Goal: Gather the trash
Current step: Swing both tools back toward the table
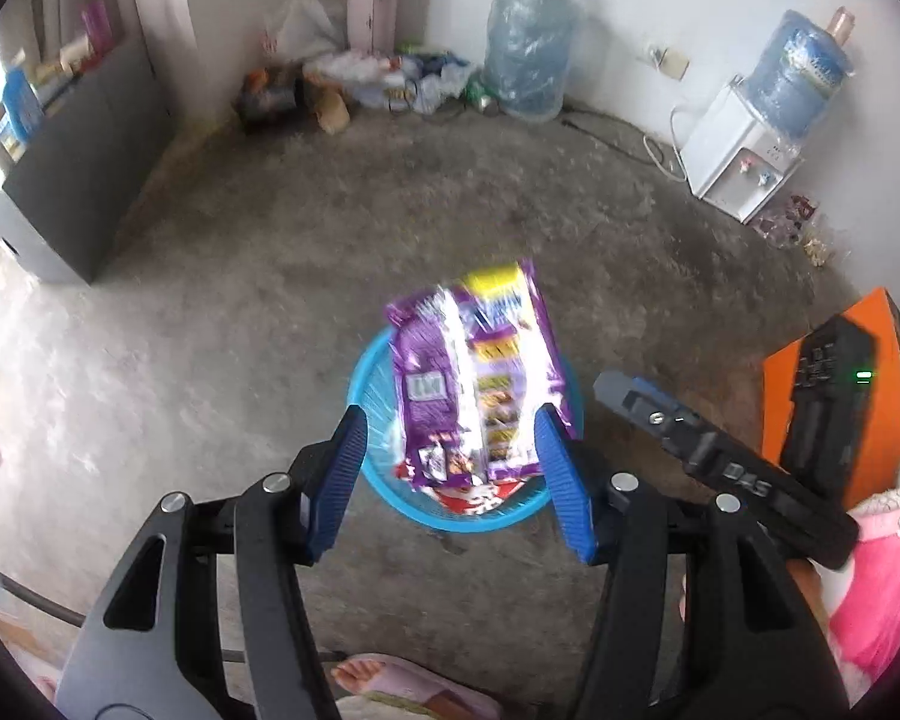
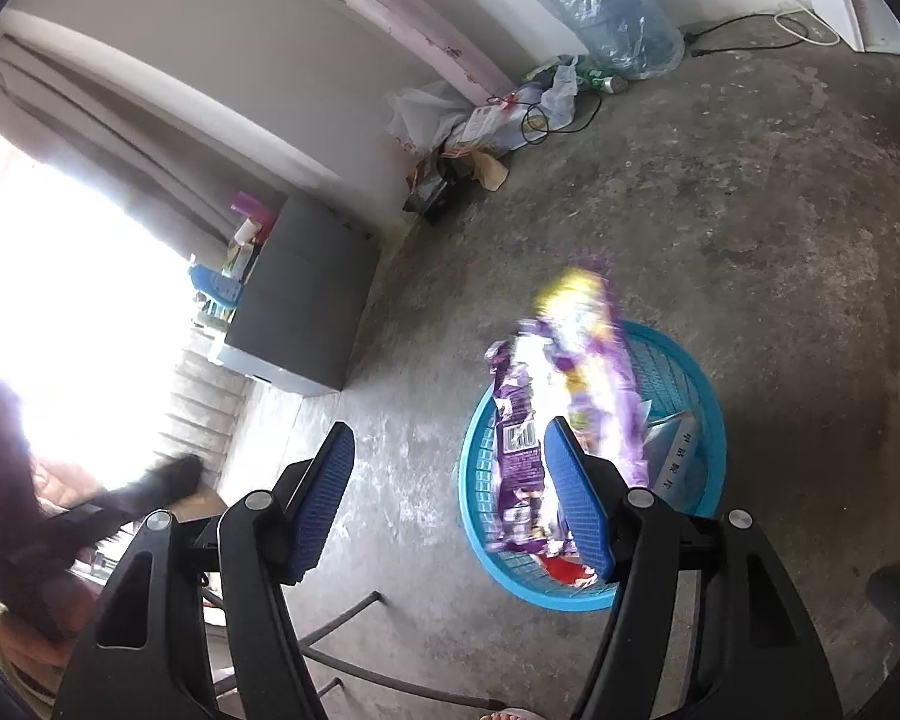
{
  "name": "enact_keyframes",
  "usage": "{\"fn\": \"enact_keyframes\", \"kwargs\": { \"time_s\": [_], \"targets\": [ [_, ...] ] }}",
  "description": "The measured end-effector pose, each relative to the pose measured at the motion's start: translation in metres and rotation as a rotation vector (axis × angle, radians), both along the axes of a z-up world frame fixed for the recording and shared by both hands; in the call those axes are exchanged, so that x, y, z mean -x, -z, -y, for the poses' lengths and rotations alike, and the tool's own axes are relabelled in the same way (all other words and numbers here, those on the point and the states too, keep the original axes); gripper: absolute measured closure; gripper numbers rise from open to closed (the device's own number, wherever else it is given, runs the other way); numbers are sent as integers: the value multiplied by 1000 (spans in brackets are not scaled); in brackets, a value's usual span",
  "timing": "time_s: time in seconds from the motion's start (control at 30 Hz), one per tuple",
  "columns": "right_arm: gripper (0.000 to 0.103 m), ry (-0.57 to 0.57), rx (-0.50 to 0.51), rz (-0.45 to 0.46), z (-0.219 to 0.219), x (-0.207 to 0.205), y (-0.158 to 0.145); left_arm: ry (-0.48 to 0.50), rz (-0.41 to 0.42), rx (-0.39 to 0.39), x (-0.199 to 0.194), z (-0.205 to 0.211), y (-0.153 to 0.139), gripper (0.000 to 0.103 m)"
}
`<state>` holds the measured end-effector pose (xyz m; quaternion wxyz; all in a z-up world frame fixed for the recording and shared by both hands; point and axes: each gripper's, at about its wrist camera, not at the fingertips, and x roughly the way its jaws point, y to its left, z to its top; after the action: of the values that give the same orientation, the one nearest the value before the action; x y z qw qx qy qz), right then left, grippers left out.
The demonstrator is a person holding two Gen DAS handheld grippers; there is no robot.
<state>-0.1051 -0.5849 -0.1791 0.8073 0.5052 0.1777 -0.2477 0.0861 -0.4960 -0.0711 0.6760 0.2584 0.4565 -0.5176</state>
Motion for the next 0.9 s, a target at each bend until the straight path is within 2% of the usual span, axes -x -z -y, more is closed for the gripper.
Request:
{"fn": "enact_keyframes", "kwargs": {
  "time_s": [0.2,0.33,0.4,0.47,0.57,0.7,0.8,0.9],
  "targets": [
    [39,-26,26,13,-9,-5,-10,-16,72,60,-13,-51,-65,49],
    [39,-48,52,-10,-13,-13,-17,-60,100,87,-28,-107,-103,49],
    [39,-46,46,-47,-12,-19,-14,-92,105,90,-37,-136,-116,49],
    [46,-42,32,-99,-7,-28,-8,-139,100,90,-50,-173,-130,49],
    [54,-39,47,-227,4,-49,3,-227,118,101,-67,-228,-151,49],
    [61,-18,64,-436,29,-86,41,-381,163,155,-92,-310,-175,48],
    [66,-32,25,-597,48,-112,97,-504,206,178,-106,-366,-188,47],
    [74,-85,-79,-744,59,-130,161,-620,235,180,-116,-415,-192,47]
  ]
}}
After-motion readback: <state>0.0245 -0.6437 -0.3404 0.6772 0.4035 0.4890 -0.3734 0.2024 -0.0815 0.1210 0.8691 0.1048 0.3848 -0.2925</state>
